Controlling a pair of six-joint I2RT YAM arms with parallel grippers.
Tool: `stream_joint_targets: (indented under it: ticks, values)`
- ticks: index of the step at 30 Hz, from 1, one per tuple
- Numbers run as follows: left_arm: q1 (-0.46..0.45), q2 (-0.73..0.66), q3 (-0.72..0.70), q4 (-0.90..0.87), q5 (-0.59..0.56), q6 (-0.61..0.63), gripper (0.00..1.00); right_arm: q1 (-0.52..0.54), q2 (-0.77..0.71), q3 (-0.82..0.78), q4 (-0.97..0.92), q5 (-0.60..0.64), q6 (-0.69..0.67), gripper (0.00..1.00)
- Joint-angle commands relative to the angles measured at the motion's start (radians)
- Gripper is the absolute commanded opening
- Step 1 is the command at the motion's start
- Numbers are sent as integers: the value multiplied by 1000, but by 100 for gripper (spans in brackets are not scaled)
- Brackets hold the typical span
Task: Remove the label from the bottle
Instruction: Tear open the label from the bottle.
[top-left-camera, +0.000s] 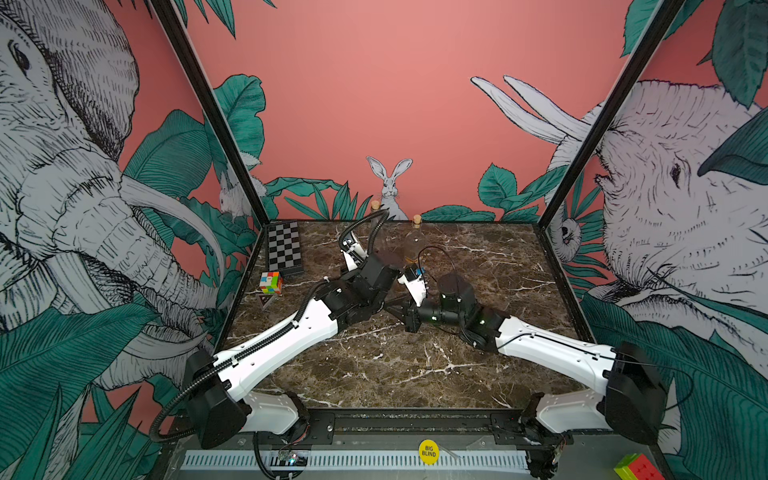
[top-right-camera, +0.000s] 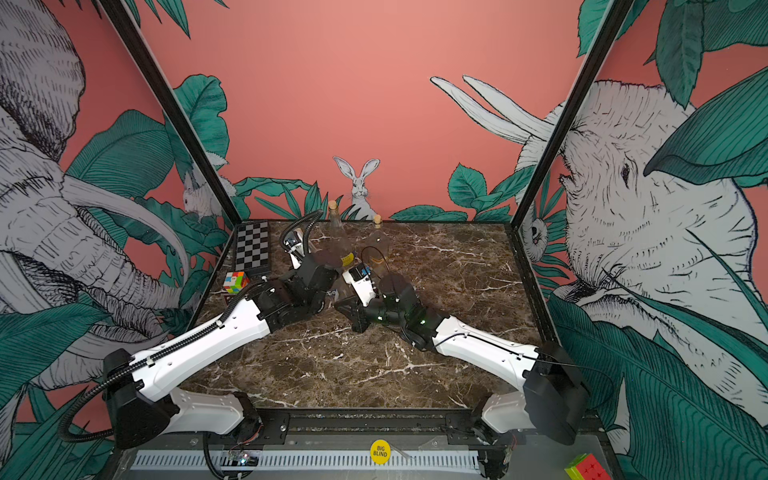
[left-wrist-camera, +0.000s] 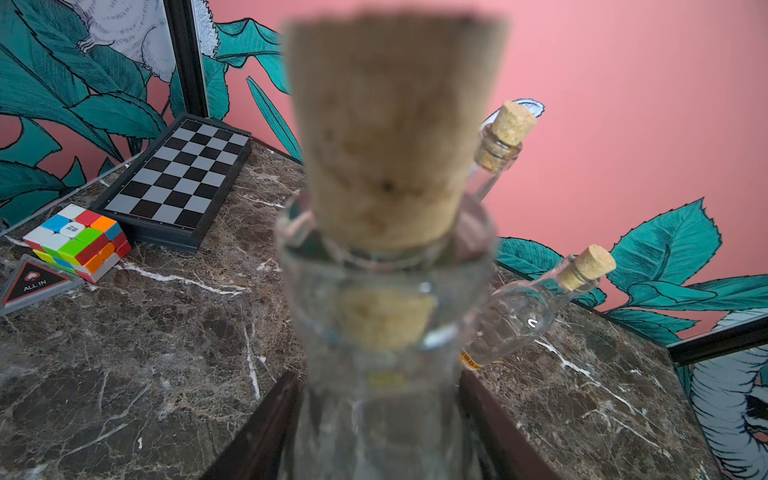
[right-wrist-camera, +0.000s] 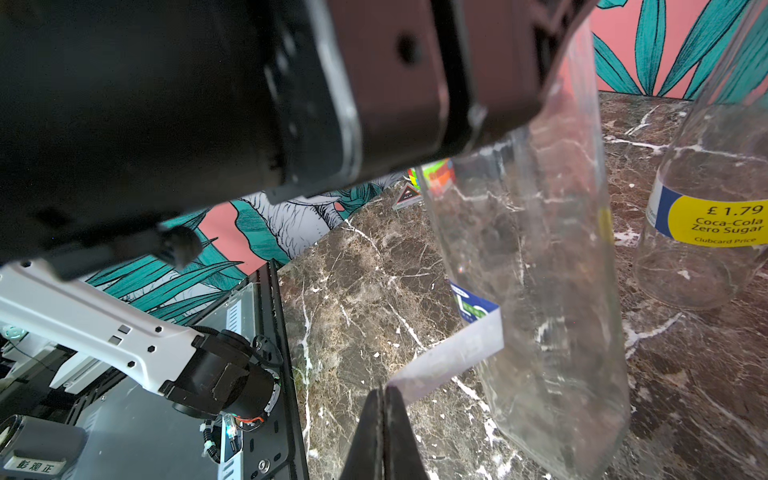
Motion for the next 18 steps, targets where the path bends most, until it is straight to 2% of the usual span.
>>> stream_joint_targets:
  ticks: [1,18]
  values:
    - [-1,-37,-8,34,-57,-35,0,17,1,33,56,-17,9,0]
    - [-1,-31,-8,33,-69,-45,0,31,-7,22,71,-10,17,0]
